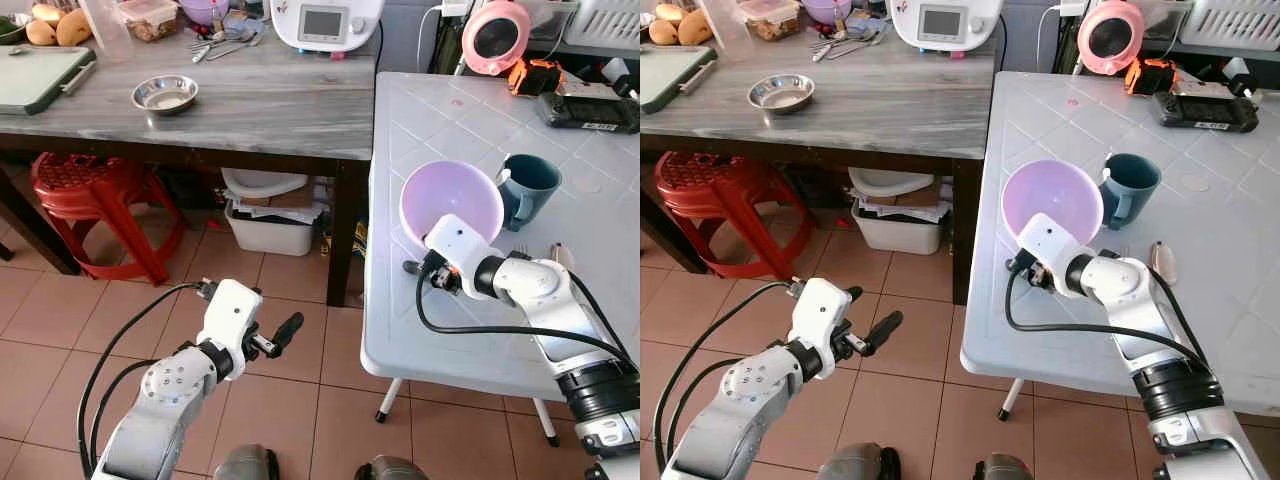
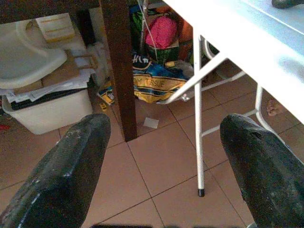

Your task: Setting the table

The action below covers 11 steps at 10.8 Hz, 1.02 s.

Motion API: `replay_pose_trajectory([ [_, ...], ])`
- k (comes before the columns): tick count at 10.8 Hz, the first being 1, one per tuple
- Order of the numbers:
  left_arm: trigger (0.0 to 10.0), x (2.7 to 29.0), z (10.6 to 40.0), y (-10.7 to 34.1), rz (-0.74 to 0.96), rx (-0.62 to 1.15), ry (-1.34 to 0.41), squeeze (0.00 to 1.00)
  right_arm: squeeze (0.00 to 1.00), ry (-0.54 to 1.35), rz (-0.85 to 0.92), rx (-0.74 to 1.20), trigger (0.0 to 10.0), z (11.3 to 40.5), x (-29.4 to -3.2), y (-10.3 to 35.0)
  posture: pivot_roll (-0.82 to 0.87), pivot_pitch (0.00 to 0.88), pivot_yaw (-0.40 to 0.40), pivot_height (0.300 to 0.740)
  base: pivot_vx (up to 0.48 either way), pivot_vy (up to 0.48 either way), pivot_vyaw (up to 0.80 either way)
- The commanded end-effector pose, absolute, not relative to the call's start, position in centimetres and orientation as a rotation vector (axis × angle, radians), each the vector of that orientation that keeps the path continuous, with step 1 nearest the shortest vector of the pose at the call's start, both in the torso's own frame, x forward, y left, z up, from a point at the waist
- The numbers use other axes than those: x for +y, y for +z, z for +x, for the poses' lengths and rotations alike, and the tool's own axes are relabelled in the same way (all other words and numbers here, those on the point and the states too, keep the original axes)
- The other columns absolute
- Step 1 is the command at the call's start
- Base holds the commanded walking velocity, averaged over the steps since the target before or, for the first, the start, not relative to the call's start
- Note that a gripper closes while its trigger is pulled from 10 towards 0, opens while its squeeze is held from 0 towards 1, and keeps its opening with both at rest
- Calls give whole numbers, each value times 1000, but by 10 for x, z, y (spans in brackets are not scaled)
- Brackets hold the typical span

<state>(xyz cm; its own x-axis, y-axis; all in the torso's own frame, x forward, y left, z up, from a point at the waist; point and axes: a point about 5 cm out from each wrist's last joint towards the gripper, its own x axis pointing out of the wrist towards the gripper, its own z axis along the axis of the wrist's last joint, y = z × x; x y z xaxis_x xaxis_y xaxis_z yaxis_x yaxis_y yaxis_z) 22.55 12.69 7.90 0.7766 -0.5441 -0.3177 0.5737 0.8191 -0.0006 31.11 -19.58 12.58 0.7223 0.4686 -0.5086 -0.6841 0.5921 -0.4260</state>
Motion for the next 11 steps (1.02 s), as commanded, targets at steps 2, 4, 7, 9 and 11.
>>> replay_pose_trajectory([
  [2,10000,130,227,82,115,293,-582,0,0,727,-673,396,0,306,-197,122,35,48,18,740,0,0,0],
  [4,10000,129,228,81,124,297,-583,0,0,726,-668,404,0,305,-199,120,32,40,19,740,0,0,0],
  [7,10000,129,230,80,128,296,-576,0,0,719,-682,407,0,305,-201,119,33,36,18,740,0,0,0],
  [9,10000,130,231,80,132,296,-568,0,0,716,-693,397,0,306,-201,120,34,32,17,740,0,0,0],
  [11,10000,131,233,80,127,291,-550,0,0,691,-673,330,0,309,-197,124,36,29,12,740,0,0,0],
])
